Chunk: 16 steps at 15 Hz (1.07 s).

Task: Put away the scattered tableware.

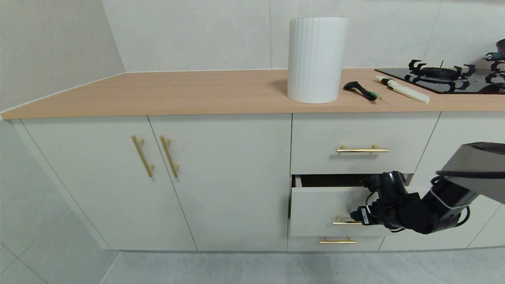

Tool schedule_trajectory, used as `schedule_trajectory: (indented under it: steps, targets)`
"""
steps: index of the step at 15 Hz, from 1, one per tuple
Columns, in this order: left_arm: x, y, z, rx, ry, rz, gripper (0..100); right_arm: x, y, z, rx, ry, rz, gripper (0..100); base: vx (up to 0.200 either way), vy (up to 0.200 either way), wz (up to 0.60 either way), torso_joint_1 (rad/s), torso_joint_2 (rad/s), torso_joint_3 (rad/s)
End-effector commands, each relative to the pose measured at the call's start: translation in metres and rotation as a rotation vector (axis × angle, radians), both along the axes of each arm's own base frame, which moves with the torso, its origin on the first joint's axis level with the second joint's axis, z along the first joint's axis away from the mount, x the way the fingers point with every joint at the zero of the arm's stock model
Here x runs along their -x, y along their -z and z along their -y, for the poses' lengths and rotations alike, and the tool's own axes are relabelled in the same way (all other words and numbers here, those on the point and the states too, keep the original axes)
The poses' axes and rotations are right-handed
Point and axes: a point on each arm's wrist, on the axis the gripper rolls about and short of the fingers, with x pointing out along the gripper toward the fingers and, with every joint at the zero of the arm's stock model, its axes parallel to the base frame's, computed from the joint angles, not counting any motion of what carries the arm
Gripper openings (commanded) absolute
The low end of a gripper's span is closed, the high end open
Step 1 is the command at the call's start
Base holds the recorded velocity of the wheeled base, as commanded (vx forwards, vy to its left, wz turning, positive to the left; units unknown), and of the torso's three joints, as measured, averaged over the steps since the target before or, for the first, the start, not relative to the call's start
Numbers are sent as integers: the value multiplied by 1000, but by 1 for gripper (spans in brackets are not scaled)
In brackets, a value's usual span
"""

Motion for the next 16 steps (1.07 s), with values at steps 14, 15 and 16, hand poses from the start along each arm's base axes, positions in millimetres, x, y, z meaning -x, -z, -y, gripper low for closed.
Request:
schedule_trajectory:
  steps: [14, 15, 16]
  targets:
    - [0, 0, 0, 0, 0, -1, 100, 2, -40, -34, -56, -8, 223, 100, 0, 0, 0, 0, 0, 0]
    - [0, 0, 0, 0, 0, -1, 100, 1, -39, -33, -57, -4, 223, 100, 0, 0, 0, 0, 0, 0]
    - [0, 0, 0, 0, 0, -1, 100, 1, -39, -33, -57, -4, 223, 100, 0, 0, 0, 0, 0, 0]
